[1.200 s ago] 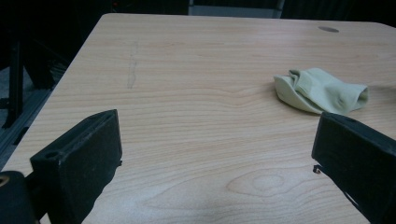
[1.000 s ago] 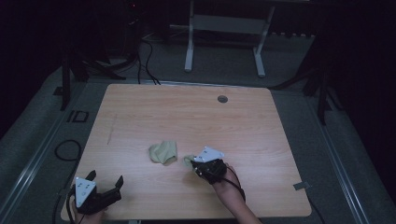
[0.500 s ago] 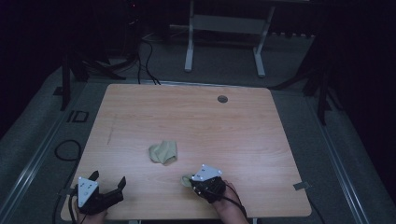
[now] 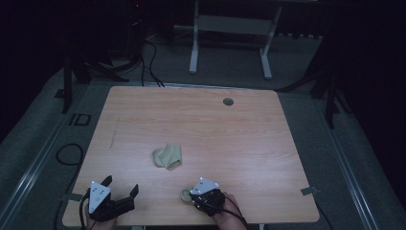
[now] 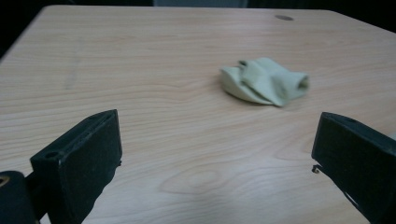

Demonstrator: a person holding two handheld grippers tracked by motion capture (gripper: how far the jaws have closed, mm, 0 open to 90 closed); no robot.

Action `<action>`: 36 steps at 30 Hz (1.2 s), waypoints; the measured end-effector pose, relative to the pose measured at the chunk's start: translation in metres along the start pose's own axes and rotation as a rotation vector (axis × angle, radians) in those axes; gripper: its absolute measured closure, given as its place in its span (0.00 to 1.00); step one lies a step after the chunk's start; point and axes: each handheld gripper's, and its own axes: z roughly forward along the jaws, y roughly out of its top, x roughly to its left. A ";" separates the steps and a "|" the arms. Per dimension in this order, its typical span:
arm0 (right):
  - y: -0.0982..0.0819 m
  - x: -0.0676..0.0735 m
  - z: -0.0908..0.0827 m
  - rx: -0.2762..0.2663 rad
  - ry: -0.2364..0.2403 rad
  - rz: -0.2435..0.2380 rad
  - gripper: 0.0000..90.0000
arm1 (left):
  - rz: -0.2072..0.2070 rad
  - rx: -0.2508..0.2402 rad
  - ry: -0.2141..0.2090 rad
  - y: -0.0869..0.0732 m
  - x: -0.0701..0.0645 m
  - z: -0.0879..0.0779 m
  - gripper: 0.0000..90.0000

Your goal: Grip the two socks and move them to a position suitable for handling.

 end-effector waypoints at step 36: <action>0.003 -0.024 -0.003 0.050 0.115 -0.054 0.82 | 0.249 0.368 -0.488 0.016 -0.098 0.076 0.67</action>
